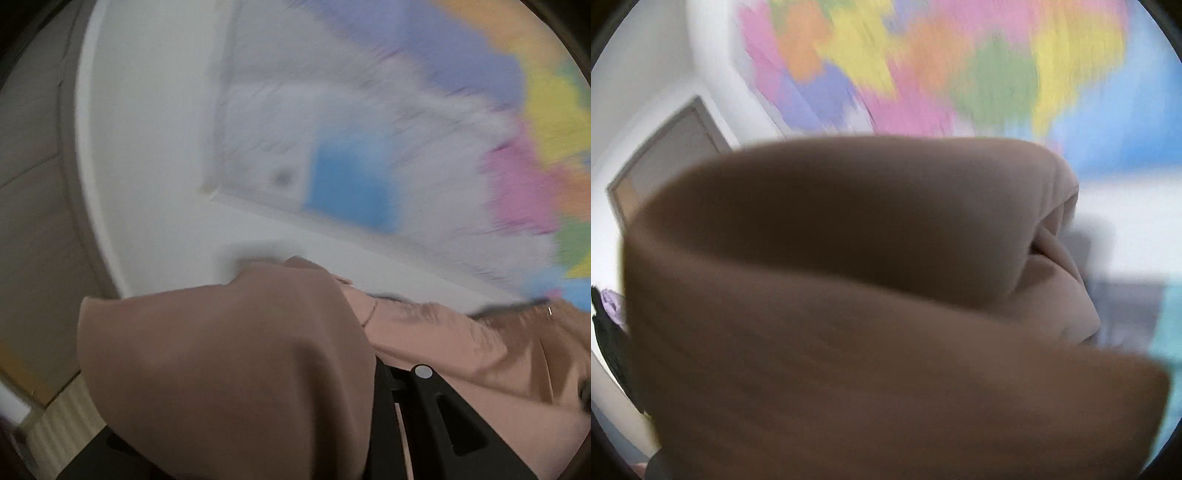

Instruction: Fold large clothes

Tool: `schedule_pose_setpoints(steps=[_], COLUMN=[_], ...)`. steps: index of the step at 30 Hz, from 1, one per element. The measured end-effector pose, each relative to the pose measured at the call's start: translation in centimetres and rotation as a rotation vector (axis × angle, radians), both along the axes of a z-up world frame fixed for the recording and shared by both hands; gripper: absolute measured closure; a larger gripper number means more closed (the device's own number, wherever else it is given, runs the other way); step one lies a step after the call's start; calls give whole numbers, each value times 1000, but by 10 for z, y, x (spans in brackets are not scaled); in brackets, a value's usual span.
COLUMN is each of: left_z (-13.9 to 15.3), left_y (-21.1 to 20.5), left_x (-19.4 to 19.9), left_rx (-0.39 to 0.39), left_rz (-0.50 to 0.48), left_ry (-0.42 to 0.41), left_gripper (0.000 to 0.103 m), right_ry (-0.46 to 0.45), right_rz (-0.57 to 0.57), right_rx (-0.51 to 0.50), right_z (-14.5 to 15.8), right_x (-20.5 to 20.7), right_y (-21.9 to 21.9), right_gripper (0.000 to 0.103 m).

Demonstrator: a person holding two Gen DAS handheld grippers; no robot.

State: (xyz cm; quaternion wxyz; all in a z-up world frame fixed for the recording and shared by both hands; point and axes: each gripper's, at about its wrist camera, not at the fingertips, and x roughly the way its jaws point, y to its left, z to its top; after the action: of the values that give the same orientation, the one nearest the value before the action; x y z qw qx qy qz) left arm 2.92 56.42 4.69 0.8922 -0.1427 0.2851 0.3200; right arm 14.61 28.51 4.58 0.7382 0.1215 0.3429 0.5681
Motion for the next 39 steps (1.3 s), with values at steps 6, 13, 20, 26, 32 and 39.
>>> schedule_pose_setpoints(steps=[6,13,20,26,32,39], left_z=[-115,-107,-101,-105,-94,-55], left_y=[52,55,54,58,48,9], left_x=[6,-1,11,18,-17,-64], left_rx=[-145,-142,-147,-146,-139,-7], left_rz=[103,64,64,110,99,43], left_ry=[196,194,205,225,222,265], left_gripper=[85,77,82,70,37,26], right_ry=[180,221,252,235,210,2], right_rz=[64,67,33,34,4,-47], right_rx=[-227,-186,-131,-240,-281,-317], right_z=[-104,-99,-91,-102,-105,-66], right_x=[7,14,34,22,17,-5], right_y=[23,-55,-88,-72,-90,-108], right_gripper=[65,31,92,92,70,48])
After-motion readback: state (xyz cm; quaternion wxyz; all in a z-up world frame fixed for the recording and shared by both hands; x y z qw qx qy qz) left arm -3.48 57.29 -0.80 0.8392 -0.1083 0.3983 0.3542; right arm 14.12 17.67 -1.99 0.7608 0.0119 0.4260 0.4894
